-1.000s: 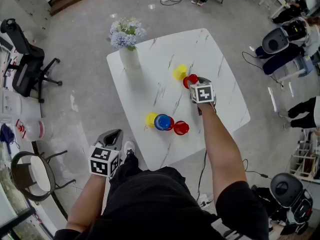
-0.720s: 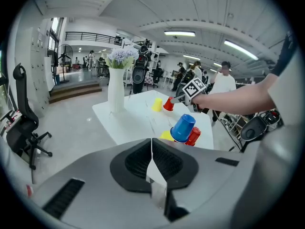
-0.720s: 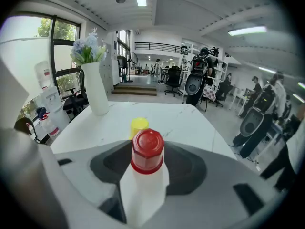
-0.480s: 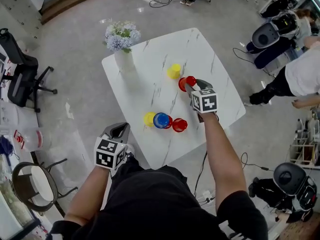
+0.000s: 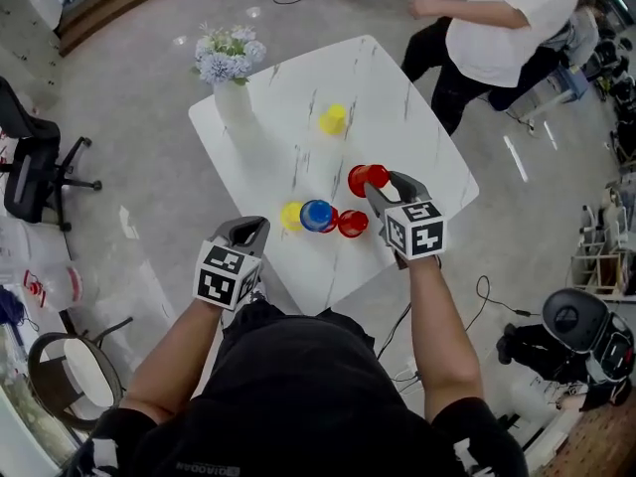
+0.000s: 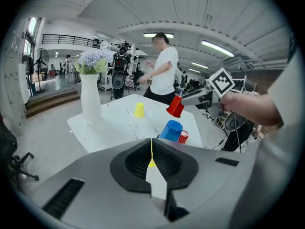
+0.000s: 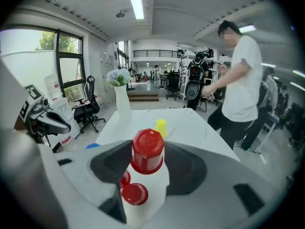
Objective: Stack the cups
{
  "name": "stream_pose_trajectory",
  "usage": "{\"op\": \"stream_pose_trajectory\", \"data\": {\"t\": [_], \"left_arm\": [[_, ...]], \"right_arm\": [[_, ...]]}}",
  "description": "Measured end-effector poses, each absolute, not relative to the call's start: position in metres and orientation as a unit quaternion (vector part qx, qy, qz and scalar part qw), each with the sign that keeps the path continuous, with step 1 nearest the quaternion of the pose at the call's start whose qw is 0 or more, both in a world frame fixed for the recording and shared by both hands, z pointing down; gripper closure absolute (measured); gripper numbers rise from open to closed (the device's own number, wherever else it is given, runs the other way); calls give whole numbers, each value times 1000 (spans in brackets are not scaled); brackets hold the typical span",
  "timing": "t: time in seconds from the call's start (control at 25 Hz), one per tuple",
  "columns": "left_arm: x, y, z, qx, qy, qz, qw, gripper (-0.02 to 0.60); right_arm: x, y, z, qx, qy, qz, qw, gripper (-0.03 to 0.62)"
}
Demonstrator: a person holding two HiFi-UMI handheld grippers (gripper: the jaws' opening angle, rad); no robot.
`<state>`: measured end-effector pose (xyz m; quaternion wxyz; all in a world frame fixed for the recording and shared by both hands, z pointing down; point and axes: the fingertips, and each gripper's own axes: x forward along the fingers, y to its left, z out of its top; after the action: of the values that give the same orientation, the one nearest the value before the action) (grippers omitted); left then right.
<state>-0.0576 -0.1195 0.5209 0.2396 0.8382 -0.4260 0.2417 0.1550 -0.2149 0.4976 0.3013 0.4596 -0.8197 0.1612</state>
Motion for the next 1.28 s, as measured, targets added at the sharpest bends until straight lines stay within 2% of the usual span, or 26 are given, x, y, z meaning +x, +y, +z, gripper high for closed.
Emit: {"op": "stream_pose_trajectory", "data": {"t": [0.4, 0.84, 0.96, 1.08, 1.28], "left_arm": [[-47, -119, 517, 855, -397, 249, 223, 572], [-48, -115, 517, 855, -395, 251, 224, 572], [-48, -115, 518, 854, -395, 251, 226, 572], [-48, -115, 519, 853, -397, 250, 229, 572], [-51, -118, 521, 847, -408, 249, 233, 572]], "right_arm": [[146, -150, 528, 455, -806, 174, 336, 381], [128, -140, 543, 434, -809, 168, 361, 381], [123, -138, 546, 419, -813, 180, 362, 362], [126, -137, 529, 424, -819, 169, 347, 362], [144, -151, 490, 445, -832, 171, 283, 362]]}}
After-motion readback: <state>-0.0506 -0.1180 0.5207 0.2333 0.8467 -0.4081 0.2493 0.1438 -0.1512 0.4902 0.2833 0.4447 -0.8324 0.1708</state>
